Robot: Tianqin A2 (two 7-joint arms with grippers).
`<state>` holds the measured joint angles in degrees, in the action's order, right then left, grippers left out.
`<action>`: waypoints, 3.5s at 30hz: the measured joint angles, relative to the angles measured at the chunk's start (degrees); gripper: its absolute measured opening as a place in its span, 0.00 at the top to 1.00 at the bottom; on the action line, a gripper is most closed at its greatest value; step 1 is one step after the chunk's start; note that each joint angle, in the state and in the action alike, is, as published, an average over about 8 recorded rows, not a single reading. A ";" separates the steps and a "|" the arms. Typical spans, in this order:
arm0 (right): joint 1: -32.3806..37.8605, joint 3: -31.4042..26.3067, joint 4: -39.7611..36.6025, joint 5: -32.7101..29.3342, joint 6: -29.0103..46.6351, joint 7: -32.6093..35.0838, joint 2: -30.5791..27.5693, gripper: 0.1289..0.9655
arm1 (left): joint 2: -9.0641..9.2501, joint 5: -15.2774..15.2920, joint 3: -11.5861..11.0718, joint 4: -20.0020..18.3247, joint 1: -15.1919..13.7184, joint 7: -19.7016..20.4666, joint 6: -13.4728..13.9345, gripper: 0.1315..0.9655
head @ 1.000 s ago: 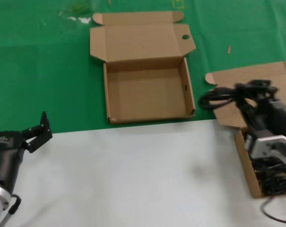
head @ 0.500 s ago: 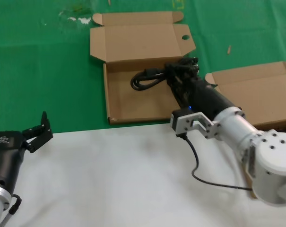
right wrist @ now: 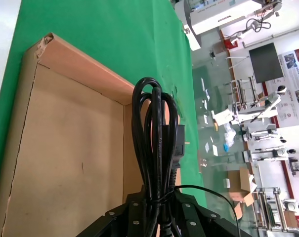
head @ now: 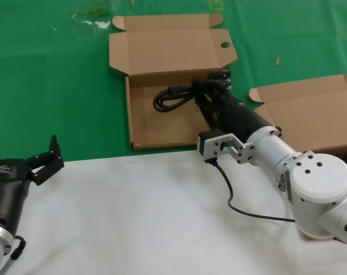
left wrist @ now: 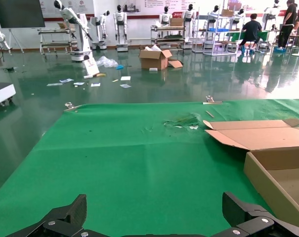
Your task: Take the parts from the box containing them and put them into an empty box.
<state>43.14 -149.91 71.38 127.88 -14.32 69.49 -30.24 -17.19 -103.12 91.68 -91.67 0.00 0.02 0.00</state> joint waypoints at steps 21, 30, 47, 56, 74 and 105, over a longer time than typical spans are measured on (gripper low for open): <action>0.01 0.00 -0.02 -0.01 0.01 0.00 0.01 0.65 | 0.00 0.00 0.00 0.00 0.00 0.00 0.00 0.00; 0.01 0.00 -0.02 -0.01 0.01 0.00 0.01 0.42 | 0.00 0.00 0.00 0.00 0.00 0.00 0.00 0.00; 0.01 0.00 -0.02 -0.01 0.01 0.00 0.01 0.13 | 0.00 0.00 0.00 0.00 0.00 0.00 0.00 0.00; 0.01 0.00 -0.02 -0.01 0.01 0.00 0.01 0.03 | 0.00 0.00 0.00 0.00 0.00 0.00 0.00 0.00; -1.06 1.43 0.48 -0.62 0.36 -1.66 0.33 0.00 | 0.00 0.00 0.00 0.00 0.00 0.00 0.00 0.00; -17.94 24.22 8.43 -10.30 5.96 -28.91 5.44 0.00 | 0.00 0.00 0.00 0.00 0.00 0.00 0.00 0.00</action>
<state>25.20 -125.69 79.81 117.58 -8.36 40.58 -24.80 -17.19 -103.12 91.68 -91.67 0.00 0.02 0.00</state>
